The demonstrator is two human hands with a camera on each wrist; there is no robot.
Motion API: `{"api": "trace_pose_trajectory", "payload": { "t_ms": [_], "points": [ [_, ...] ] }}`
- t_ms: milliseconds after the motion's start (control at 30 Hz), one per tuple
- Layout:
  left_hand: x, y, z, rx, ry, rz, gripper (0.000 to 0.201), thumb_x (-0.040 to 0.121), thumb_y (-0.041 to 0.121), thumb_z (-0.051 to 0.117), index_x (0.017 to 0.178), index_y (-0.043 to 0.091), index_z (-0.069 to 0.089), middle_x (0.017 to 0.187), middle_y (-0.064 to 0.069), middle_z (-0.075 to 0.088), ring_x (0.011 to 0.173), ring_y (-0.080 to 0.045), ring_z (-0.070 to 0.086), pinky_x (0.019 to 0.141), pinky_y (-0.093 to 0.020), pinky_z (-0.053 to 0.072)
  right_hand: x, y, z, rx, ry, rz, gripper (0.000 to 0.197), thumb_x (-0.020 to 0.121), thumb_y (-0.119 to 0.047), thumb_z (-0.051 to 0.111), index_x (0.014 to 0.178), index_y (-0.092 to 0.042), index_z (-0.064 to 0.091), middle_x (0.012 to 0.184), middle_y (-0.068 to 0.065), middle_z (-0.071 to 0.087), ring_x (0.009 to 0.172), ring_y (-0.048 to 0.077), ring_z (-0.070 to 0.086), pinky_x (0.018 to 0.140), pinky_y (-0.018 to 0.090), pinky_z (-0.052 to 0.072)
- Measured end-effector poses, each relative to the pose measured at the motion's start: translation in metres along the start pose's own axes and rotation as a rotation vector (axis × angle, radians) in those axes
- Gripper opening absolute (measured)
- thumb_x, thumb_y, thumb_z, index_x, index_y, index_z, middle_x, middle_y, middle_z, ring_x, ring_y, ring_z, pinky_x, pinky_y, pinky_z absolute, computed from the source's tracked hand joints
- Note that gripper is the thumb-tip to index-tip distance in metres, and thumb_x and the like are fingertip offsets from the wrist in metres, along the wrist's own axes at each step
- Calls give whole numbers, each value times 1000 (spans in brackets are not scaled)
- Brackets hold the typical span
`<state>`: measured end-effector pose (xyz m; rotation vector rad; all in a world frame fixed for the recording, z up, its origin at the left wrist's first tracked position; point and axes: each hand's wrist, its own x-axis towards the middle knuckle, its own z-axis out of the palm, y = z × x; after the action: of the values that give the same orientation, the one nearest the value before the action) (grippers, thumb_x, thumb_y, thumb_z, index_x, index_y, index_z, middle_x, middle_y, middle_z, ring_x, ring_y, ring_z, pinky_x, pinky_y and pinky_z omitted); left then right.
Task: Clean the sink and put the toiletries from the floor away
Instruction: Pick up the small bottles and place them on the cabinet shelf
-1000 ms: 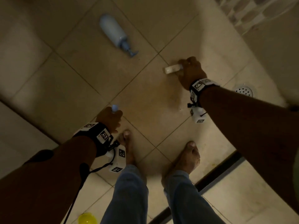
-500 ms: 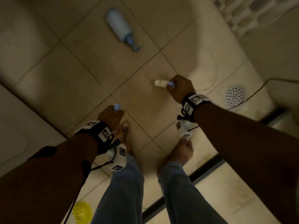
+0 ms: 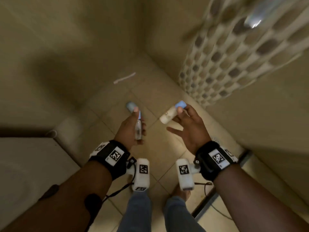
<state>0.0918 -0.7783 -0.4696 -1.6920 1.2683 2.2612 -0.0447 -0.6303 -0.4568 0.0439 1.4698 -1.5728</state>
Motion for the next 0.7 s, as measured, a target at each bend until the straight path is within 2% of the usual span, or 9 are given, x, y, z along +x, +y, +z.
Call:
{"api": "trace_pose_trajectory", "payload": {
  "t_ms": [67, 100, 200, 267, 367, 433, 533, 700],
  "points": [
    [-61, 59, 15, -86, -69, 49, 60, 89, 75, 32, 77, 22, 58, 60, 1, 55, 46, -12, 52, 43, -20, 43, -35, -64, 21, 188, -49, 15, 30, 90, -40, 62, 116, -26, 64, 107, 2, 64, 116, 27, 64, 98, 67, 46],
    [-95, 86, 23, -111, -107, 97, 64, 86, 78, 29, 77, 22, 58, 62, 0, 53, 47, -13, 52, 41, -20, 41, -55, -99, 33, 260, -77, -1, 32, 91, -41, 60, 119, -27, 65, 103, 2, 61, 110, 28, 65, 95, 66, 49],
    [-177, 144, 39, -128, -159, 233, 68, 74, 83, 29, 76, 22, 59, 68, -3, 53, 58, -17, 50, 43, -20, 39, -110, -180, 60, 334, -151, -37, 37, 93, -48, 55, 124, -30, 65, 90, -1, 58, 85, 19, 61, 76, 46, 58],
    [-231, 178, 51, -164, -191, 280, 69, 75, 83, 30, 74, 22, 61, 69, -2, 54, 61, -18, 51, 49, -23, 38, -149, -227, 72, 351, -194, -58, 41, 93, -52, 52, 123, -28, 66, 85, -1, 58, 74, 16, 57, 64, 34, 54],
    [-299, 228, 71, -242, -208, 352, 68, 86, 77, 34, 60, 22, 64, 65, -2, 55, 55, -17, 53, 58, -27, 35, -201, -288, 82, 357, -269, -101, 48, 96, -55, 45, 124, -20, 64, 80, 0, 54, 62, 15, 47, 56, 30, 39],
    [-343, 257, 84, -234, -231, 415, 66, 89, 74, 36, 56, 22, 61, 61, 0, 54, 53, -17, 53, 60, -29, 34, -232, -322, 80, 365, -331, -143, 51, 98, -56, 42, 126, -16, 60, 79, 2, 52, 56, 15, 43, 54, 30, 33],
    [-394, 287, 96, -201, -303, 514, 57, 92, 67, 43, 61, 20, 57, 64, -1, 51, 55, -18, 52, 59, -31, 34, -270, -360, 72, 379, -362, -183, 53, 95, -59, 44, 121, -15, 60, 75, 3, 51, 47, 14, 41, 49, 27, 32],
    [-449, 304, 118, -84, -385, 664, 47, 96, 53, 42, 71, 15, 51, 68, -5, 47, 59, -20, 49, 51, -29, 35, -319, -392, 48, 379, -358, -249, 52, 95, -63, 45, 94, -13, 62, 69, 4, 47, 44, 15, 41, 43, 25, 34]
  ]
}}
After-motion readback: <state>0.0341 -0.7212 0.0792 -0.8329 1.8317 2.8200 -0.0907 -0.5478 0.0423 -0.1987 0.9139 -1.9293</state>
